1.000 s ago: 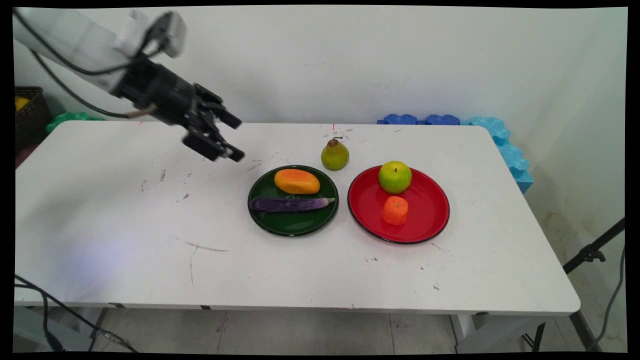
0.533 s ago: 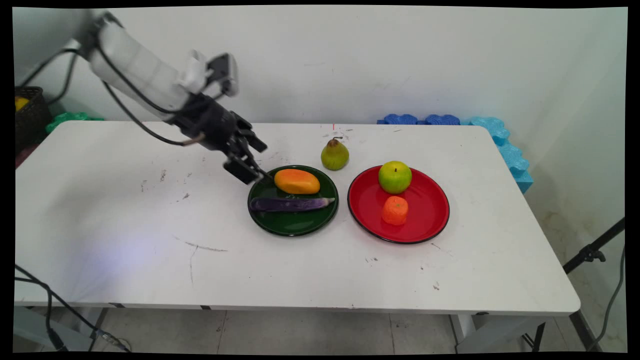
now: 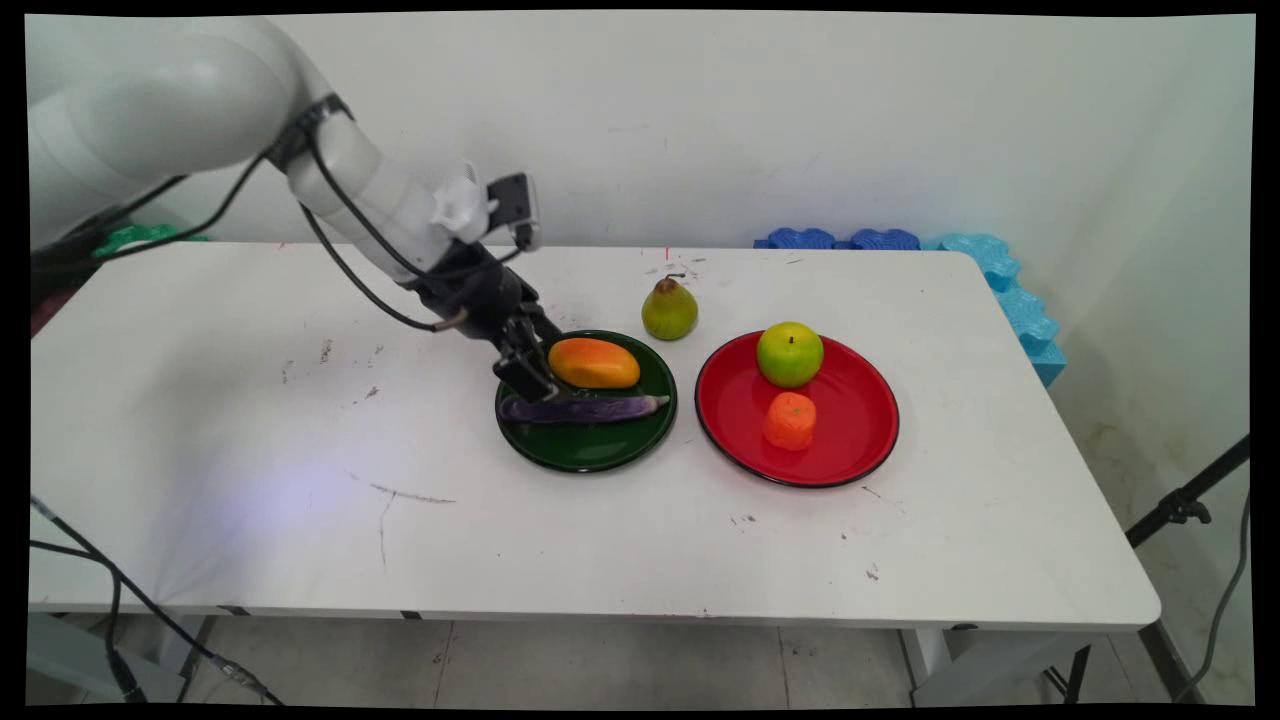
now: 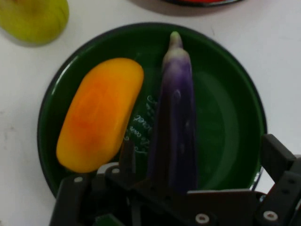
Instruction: Pick up the eggplant from the green plate
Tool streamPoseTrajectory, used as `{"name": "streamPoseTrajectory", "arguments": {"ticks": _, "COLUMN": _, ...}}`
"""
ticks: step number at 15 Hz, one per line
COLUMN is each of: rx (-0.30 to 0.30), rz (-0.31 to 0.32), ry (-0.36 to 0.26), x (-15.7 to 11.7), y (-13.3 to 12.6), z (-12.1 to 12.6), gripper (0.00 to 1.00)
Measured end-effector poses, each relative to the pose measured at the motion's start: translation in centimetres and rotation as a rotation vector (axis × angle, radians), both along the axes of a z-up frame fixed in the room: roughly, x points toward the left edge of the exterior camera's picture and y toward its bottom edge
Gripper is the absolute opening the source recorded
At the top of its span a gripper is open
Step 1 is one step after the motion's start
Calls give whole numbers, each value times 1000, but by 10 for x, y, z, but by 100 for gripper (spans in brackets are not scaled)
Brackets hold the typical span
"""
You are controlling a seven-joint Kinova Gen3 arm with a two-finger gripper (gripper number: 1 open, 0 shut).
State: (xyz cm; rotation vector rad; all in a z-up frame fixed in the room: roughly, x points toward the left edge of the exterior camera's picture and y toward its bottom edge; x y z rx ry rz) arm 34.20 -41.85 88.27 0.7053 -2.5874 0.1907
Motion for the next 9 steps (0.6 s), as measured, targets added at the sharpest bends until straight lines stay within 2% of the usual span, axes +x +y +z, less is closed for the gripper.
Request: {"name": "streamPoseTrajectory", "arguments": {"ticks": 9, "rx": 47, "rz": -13, "ry": -49, "x": -14, "y": -13, "z": -39, "gripper": 100}}
